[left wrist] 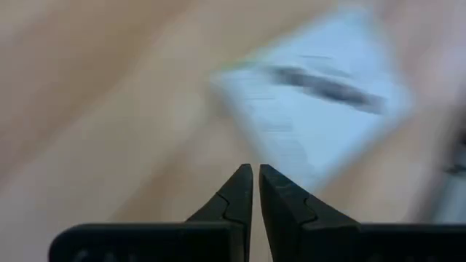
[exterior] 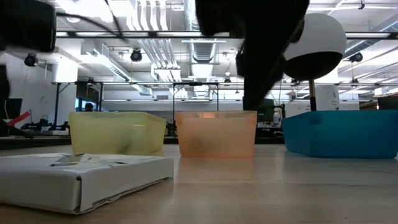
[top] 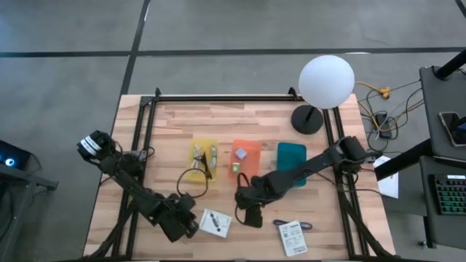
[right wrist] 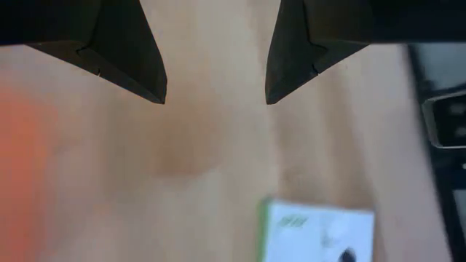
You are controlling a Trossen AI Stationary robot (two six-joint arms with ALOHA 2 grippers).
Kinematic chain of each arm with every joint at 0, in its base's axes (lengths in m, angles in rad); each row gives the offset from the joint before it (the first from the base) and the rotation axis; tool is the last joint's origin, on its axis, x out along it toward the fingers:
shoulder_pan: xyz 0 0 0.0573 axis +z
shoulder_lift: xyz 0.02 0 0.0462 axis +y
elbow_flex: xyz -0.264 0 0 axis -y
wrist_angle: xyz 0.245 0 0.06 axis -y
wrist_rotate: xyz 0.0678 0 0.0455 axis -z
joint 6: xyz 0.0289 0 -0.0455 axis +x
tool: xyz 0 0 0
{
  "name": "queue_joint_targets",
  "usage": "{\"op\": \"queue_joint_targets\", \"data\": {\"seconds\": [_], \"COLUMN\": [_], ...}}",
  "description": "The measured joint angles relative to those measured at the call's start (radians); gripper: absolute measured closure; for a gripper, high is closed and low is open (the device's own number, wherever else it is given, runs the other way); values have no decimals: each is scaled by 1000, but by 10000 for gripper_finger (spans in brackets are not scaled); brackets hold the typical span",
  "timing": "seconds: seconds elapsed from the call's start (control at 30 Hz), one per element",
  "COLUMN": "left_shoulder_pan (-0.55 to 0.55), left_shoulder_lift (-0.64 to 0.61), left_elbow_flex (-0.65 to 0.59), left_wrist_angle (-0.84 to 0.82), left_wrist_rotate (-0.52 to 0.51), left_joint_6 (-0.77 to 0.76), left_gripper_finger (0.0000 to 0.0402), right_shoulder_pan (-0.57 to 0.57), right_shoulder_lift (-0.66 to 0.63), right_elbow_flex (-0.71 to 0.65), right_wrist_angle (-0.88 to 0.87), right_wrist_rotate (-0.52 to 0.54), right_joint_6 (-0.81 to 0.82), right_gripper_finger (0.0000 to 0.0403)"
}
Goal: Pick and place items into bin
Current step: Put the top white card reader box into the blue bin
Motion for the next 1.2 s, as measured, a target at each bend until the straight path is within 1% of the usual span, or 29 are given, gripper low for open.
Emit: {"op": "queue_joint_targets", "data": {"seconds": [0.1,0.17,0.27,0.43,0.53,0.63,0.8,0.9,0.97,1.1,1.2], "left_shoulder_pan": [-12,-17,-19,-21,-21,-21,-21,-22,-22,-22,-22], "left_shoulder_lift": [0,0,3,7,28,51,90,129,145,170,172], "left_elbow_flex": [3,4,-2,3,5,-4,-7,-10,-9,-9,-9], "left_wrist_angle": [167,200,180,199,195,193,209,217,253,325,323], "left_wrist_rotate": [20,36,40,37,63,89,138,158,161,150,119], "left_joint_6": [164,210,195,189,195,190,139,136,112,108,100], "left_gripper_finger": [391,391,391,391,391,391,391,391,391,391,391], "right_shoulder_pan": [4,11,26,49,62,66,64,61,58,56,55], "right_shoulder_lift": [44,64,89,100,108,108,109,110,121,155,179], "right_elbow_flex": [0,4,5,8,8,8,6,2,1,1,1], "right_wrist_angle": [46,73,100,189,258,324,327,349,358,376,378], "right_wrist_rotate": [-15,-14,-12,-2,55,112,203,205,193,170,167], "right_joint_6": [57,85,117,131,134,94,49,7,-7,7,21], "right_gripper_finger": [184,184,184,184,184,184,184,184,184,187,197]}}
